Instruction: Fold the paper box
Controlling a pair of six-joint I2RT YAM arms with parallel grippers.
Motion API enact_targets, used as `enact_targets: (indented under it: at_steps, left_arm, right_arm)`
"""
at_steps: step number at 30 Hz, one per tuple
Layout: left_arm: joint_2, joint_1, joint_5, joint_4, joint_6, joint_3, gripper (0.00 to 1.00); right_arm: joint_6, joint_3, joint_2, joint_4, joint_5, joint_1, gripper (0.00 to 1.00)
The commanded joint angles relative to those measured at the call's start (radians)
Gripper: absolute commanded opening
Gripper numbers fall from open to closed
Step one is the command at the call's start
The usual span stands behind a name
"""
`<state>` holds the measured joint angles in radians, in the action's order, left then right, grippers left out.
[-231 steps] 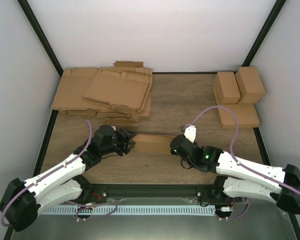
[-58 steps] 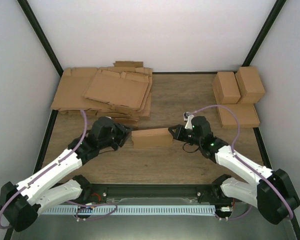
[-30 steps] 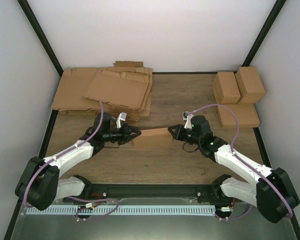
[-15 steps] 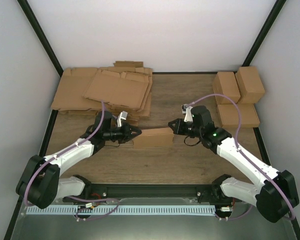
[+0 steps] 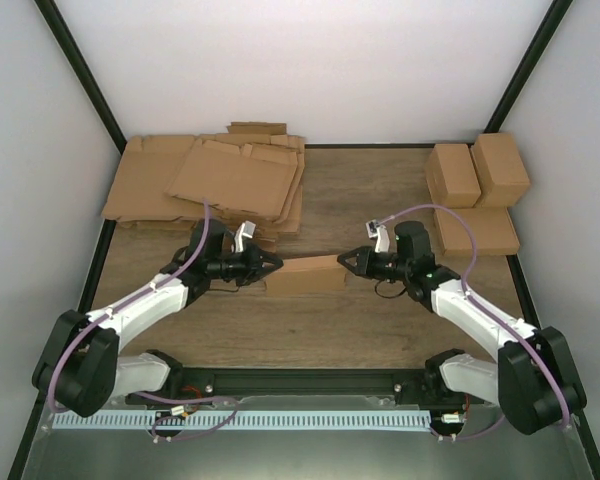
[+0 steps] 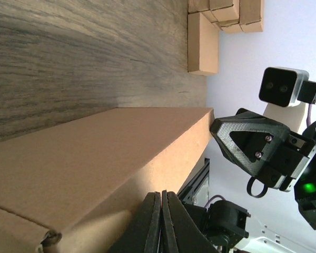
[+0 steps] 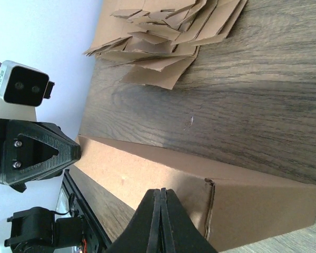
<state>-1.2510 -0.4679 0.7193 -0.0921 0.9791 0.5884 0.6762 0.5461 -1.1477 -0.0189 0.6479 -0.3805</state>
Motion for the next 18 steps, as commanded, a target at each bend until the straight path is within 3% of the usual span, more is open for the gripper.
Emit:
enact_targets:
  at_steps: [1,6,13,18]
  left_arm:
    - [0.013,0.000,-0.003,0.116,-0.041,0.082,0.04]
    - [0.030,0.017,0.035,0.140,-0.034,0.154,0.04]
    - [-0.019,0.025,0.040,0.038,-0.015,0.030,0.04]
    - [-0.041,0.026,0.039,0.016,-0.017,0.002,0.04]
  right_arm:
    - [-0.030,0.018,0.007,0.134,-0.041,0.001,0.01]
    - [-0.062,0.068,0.010,0.190,-0.043,0.002,0.01]
    - [-0.097,0.192,0.046,0.264,-0.033,0.001,0.01]
    - [-0.083,0.108,0.022,0.188,0.002,0.002,0.01]
